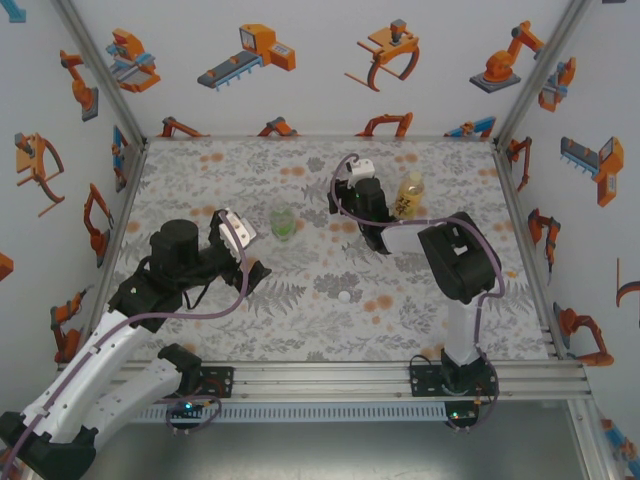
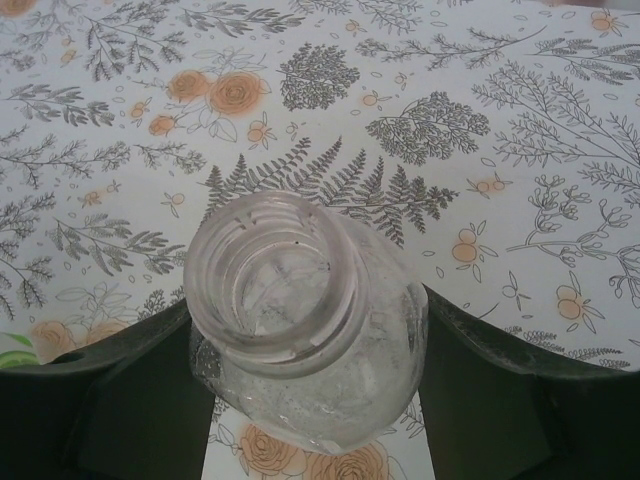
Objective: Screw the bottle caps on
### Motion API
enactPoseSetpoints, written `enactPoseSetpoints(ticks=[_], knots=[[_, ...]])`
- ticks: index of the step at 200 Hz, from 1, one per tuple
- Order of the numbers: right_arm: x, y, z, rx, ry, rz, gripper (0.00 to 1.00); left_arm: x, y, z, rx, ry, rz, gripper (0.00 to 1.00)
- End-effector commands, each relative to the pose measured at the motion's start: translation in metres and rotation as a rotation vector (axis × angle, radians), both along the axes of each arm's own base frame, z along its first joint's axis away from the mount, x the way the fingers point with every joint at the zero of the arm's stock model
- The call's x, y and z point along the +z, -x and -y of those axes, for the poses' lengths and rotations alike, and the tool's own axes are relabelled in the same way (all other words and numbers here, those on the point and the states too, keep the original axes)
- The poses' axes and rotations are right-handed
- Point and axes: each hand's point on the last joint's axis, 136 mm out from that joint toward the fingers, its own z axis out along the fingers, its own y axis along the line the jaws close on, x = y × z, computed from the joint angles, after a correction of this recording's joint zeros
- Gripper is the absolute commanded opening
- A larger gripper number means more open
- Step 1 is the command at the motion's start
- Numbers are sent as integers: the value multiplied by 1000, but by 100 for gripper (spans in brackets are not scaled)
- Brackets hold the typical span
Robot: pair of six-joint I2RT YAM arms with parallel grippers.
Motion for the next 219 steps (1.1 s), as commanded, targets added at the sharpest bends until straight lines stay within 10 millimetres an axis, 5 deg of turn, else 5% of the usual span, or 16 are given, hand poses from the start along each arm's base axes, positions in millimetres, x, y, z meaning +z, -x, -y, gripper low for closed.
enactPoseSetpoints(ticks=[1, 60, 115, 219], knots=[[21, -1, -1, 16, -1, 34, 47, 2, 1, 1, -13, 8, 13, 98], [73, 34, -1, 97, -11, 37, 45, 8, 3, 2, -17, 39, 29, 97], [139, 102, -2, 269, -84, 33, 42, 18, 14, 8, -77, 103, 67, 97], [236, 262, -85, 815, -269, 63, 34, 69, 34, 17, -174, 368, 134, 97]])
